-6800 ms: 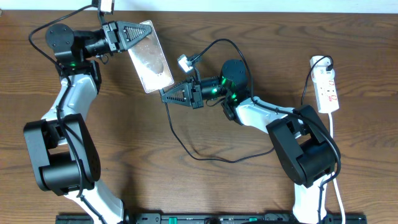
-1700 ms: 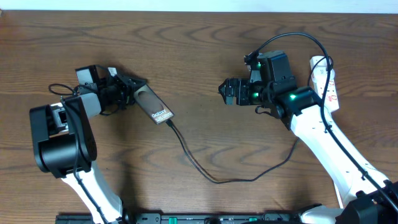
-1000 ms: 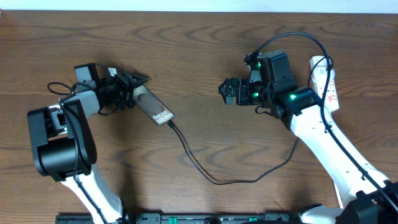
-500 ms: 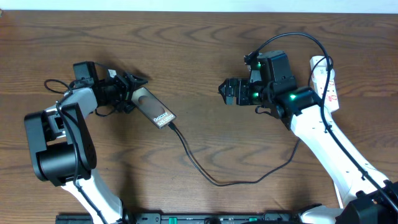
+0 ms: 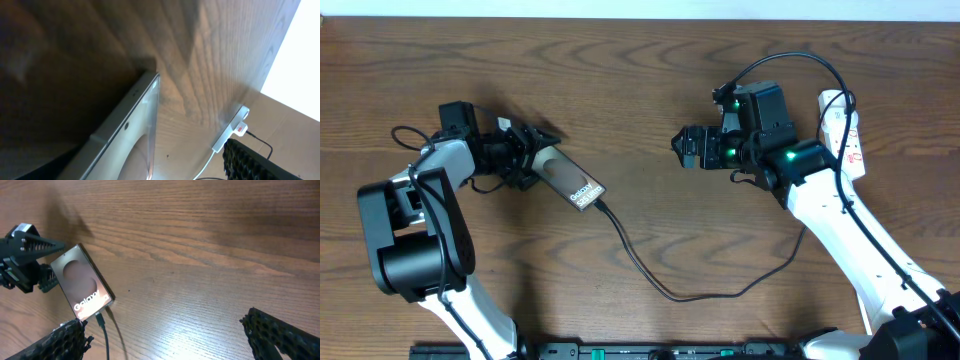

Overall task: Plug charger to phone and switch on socket
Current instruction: 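Lower the plugged phone flat onto the table with the left gripper, then open the left gripper to release the phone on the table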

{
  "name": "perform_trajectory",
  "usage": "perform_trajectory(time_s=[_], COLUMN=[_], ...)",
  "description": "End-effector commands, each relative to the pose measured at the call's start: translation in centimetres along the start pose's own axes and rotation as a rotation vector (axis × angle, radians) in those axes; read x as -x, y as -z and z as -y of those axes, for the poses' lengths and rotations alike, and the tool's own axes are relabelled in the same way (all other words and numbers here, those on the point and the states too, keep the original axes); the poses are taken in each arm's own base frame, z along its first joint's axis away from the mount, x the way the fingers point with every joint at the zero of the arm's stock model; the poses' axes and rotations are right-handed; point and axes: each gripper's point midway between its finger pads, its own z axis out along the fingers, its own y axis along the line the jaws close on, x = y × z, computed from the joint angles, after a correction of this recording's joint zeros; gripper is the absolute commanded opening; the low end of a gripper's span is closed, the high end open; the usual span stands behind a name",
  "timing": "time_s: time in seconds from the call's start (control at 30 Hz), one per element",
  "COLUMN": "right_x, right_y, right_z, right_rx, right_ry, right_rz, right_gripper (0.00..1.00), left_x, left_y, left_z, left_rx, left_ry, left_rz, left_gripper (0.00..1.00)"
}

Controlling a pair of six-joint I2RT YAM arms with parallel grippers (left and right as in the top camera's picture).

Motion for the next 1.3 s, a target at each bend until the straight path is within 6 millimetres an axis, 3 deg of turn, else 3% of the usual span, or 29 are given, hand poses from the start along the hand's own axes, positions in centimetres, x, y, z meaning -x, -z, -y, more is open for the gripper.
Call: perform_trajectory(time_s=[0.0, 1.27], right_x=[0.3, 0.2], right_y=[0.4, 0.4], right_z=[-0.2, -0.2], right_rx=[-0.001, -0.001], right_ry=[0.021, 0.020], right_rz=[0.014, 0.011], right_gripper=[0.99, 0.99], left_x=[-1.2, -4.3], left_y=[-1.8, 0.3], left_z=[-11.3, -15.1], left_rx=[0.367, 0.592], left_ry=[0.146, 0.217], left_rz=[0.018, -0.049], left_gripper=[0.82, 0.82])
